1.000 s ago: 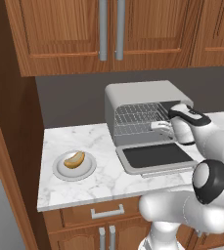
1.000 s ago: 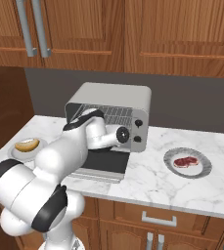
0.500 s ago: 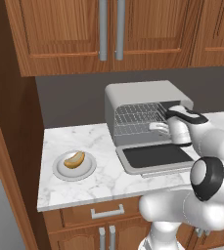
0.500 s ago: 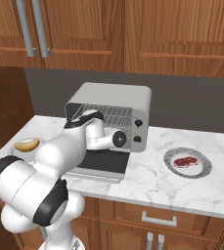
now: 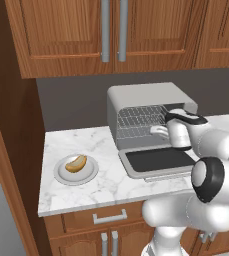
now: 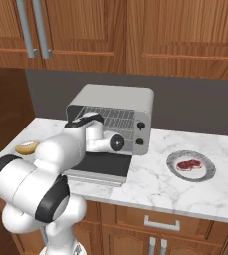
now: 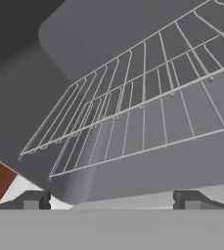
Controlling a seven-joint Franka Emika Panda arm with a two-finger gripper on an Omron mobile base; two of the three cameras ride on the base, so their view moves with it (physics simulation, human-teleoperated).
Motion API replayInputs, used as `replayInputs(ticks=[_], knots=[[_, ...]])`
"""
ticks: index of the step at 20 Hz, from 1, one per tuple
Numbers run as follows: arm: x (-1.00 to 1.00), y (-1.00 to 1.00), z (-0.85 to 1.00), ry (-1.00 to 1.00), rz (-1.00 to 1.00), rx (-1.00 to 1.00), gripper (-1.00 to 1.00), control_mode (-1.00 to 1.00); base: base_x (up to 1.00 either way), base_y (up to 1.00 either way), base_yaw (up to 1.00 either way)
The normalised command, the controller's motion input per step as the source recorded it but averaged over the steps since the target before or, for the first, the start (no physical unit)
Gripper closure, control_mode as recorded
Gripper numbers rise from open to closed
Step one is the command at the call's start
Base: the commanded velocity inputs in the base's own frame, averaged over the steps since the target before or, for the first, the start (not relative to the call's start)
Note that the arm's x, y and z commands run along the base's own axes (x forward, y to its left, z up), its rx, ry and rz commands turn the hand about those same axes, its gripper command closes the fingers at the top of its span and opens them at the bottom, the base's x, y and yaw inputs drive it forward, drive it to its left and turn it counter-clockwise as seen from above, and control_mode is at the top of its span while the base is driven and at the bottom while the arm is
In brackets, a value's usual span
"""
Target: Open the toaster oven door. Place the hotdog bun on the top rack in the toaster oven and place the steak on the bottom rack.
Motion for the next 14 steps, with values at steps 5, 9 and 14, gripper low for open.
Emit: replayInputs(ticks=[5,9,14], knots=[[0.16,0.05,-0.12,0.00,-0.03,0.00,-1.00,-1.00,0.00,0.00,0.00],[0.19,0.03,-0.07,0.00,-0.05,0.00,-1.00,-1.00,0.00,0.00,0.00],[0.17,0.05,-0.16,0.00,-0.02,0.00,-1.00,-1.00,0.00,0.00,0.00]])
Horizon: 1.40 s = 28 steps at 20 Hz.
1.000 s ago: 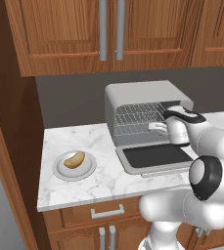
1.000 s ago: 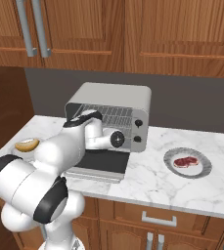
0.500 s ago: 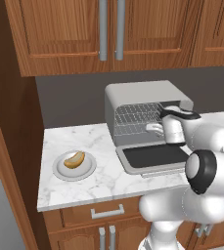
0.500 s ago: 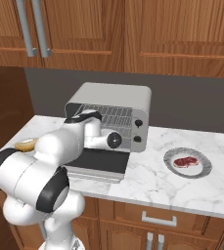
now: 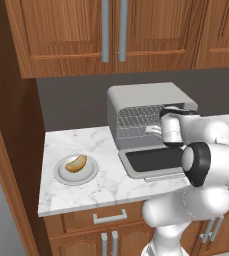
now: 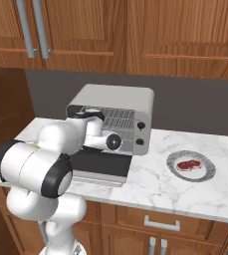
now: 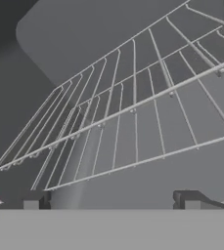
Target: Open the toaster oven door. Place the hotdog bun on the top rack in the toaster oven and place the steak on the bottom rack.
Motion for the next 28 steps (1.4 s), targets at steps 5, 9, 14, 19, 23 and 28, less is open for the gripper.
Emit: replayInputs(ticks=[5,9,14,19,23,28], knots=[[0.13,0.07,-0.19,-0.01,-0.01,0.00,-1.00,-1.00,0.00,0.00,0.00],[0.16,0.04,-0.10,0.00,0.00,0.00,-1.00,-1.00,0.00,0.00,0.00],[0.17,0.00,-0.05,0.00,0.00,-0.01,-1.00,-1.00,0.00,0.00,0.00],[0.18,0.02,-0.03,0.00,0.00,-0.03,-1.00,-1.00,0.00,0.00,0.00],[0.14,0.05,-0.04,0.00,0.00,-0.03,-1.00,-1.00,0.00,0.00,0.00],[0.13,0.05,-0.01,0.00,-0.08,0.00,-1.00,-1.00,0.00,0.00,0.00]])
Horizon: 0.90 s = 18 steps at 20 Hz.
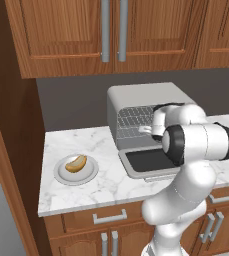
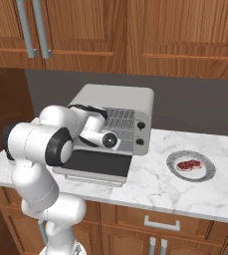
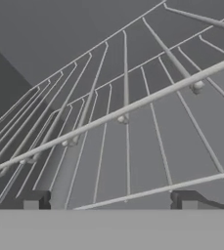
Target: Open the toaster oven door. Place the hotdog bun on the top rack in the toaster oven and place the steak on the bottom rack.
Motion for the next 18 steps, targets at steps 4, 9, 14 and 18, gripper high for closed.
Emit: replayInputs(ticks=[4,9,14,18], knots=[[0.10,0.05,-0.06,0.00,-0.12,0.00,-1.00,-1.00,0.00,0.00,0.00],[0.12,0.04,-0.13,0.00,-0.09,0.00,-1.00,-1.00,0.00,0.00,0.00],[0.16,0.01,-0.16,0.00,-0.02,0.00,-1.00,-1.00,0.00,0.00,0.00],[0.13,0.00,-0.19,0.00,0.00,0.00,-1.00,-1.00,0.00,0.00,0.00]])
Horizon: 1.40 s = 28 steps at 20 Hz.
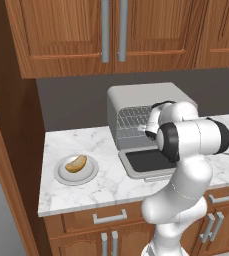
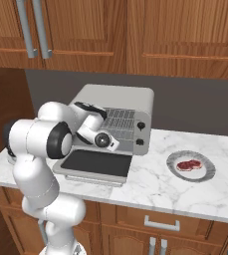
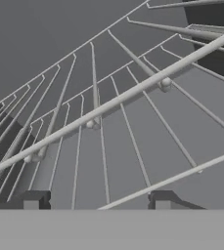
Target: Open the toaster oven door. Place the hotdog bun on the top rack in the toaster oven and place the steak on the bottom rack.
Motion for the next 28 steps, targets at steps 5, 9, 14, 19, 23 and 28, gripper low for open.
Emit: replayInputs(ticks=[5,9,14,19,23,28], knots=[[0.14,0.00,-0.19,0.00,0.00,0.00,-1.00,-1.00,0.00,0.00,0.00],[0.10,0.03,-0.19,0.00,0.00,-0.01,-1.00,-1.00,0.00,0.00,0.00],[0.15,0.07,-0.17,0.00,0.00,0.00,-1.00,-1.00,0.00,0.00,0.00],[0.21,0.05,-0.14,0.00,0.00,0.00,-1.00,-1.00,0.00,0.00,0.00],[0.20,0.08,-0.15,0.00,0.00,0.00,-1.00,-1.00,0.00,0.00,0.00],[0.24,0.05,-0.11,0.00,0.02,0.00,-1.00,-1.00,0.00,0.00,0.00]])
